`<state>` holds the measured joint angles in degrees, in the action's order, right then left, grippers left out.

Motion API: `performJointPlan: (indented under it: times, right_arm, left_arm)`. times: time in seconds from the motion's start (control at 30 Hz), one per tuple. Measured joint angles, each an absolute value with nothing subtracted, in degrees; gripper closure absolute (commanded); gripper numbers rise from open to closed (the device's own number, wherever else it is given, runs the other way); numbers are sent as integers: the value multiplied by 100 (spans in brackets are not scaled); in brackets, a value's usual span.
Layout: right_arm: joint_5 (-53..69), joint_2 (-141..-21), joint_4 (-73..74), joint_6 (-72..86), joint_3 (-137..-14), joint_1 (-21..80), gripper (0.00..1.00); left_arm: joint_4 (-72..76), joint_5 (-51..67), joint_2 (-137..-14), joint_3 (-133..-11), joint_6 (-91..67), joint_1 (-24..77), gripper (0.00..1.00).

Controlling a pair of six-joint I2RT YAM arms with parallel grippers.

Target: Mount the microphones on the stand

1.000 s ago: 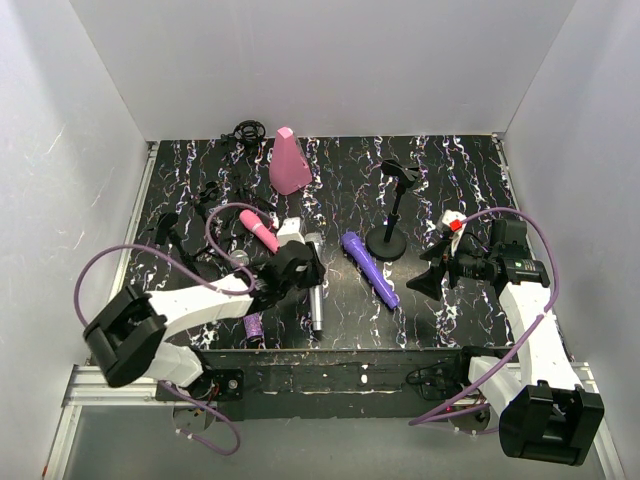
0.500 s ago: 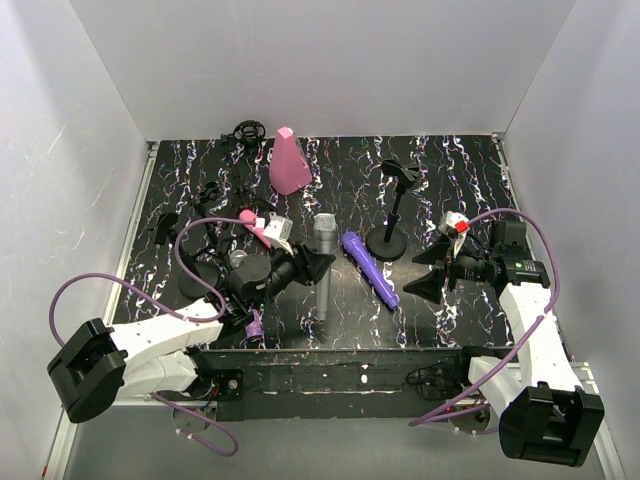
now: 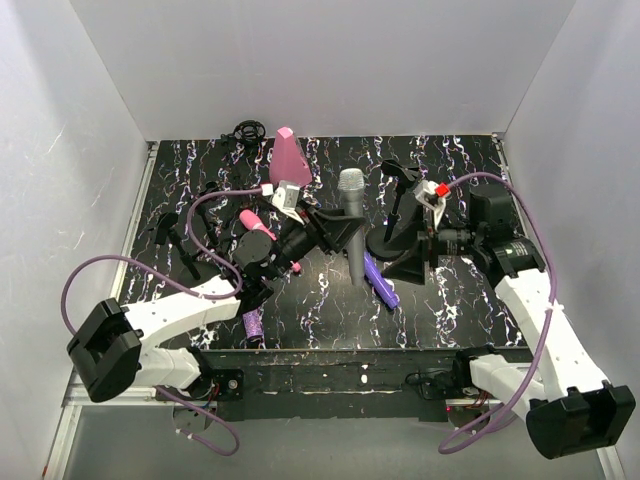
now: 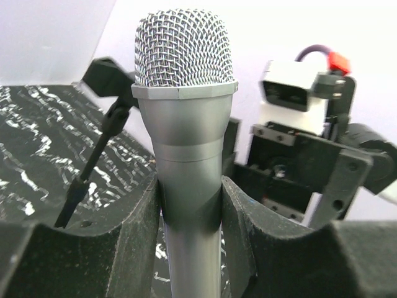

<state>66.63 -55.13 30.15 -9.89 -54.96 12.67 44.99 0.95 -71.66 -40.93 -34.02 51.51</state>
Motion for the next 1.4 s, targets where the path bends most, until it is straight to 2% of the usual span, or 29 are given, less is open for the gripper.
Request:
performJointPlan:
  times: [0.23, 0.33, 0.4, 0.53, 0.57, 0.63, 0.67, 0.73, 0.83, 0.87, 0.97, 1.13, 1.3, 1.37, 1.4]
  right_arm:
    - [6086, -6147, 1686, 875, -5561, 1903, 6]
    - [5948, -6381, 1494, 1144, -5651, 2040, 14]
    - [5929, -6464, 1361, 1293, -5669, 2141, 27]
    - [6134, -6495, 917, 1640, -5640, 2274, 78]
    - [6215, -6486, 827, 1678, -5631, 2283, 87]
    - [6296, -6460, 622, 1793, -5561, 2285, 96]
    - [6329, -6442, 589, 1798, -5524, 2285, 98]
    - [6401, -6418, 624, 1734, -5485, 2285, 99]
    - [6479, -6383, 882, 1321, -5487, 2285, 99]
    - [6499, -6361, 1026, 1142, -5487, 2285, 99]
    - [6600, -6307, 1431, 598, -5496, 2285, 99]
    - [6799, -6285, 1994, -106, -5516, 2285, 99]
    - [6886, -6285, 2283, -469, -5629, 2290, 99]
    - [6906, -6285, 2322, -528, -5638, 2290, 99]
    - [6912, -6285, 2353, -554, -5638, 2290, 99]
  left_arm:
    - [4768, 351, -7450, -4539, -3520, 5203, 100]
    - [4866, 408, -7557, -4615, -3575, 5238, 100]
    - [4941, 427, -7644, -4635, -3610, 5266, 100]
    - [4978, 438, -7776, -4635, -3667, 5301, 99]
    - [4976, 436, -7782, -4635, -3669, 5301, 89]
    - [4980, 434, -7771, -4641, -3712, 5301, 56]
    - [4941, 440, -7762, -4648, -3719, 5301, 40]
    - [4768, 504, -7710, -4657, -3734, 5301, 19]
    - [4287, 637, -7553, -4727, -3822, 5299, 5]
    - [4095, 698, -7494, -4775, -3861, 5295, 3]
    - [3610, 880, -7306, -4890, -3990, 5238, 3]
    - [3009, 1363, -7242, -5168, -4147, 5109, 14]
    - [2659, 1916, -7502, -5581, -4202, 5068, 32]
    - [2589, 2097, -7579, -5625, -4206, 5070, 44]
    - [2558, 2171, -7612, -5629, -4206, 5070, 56]
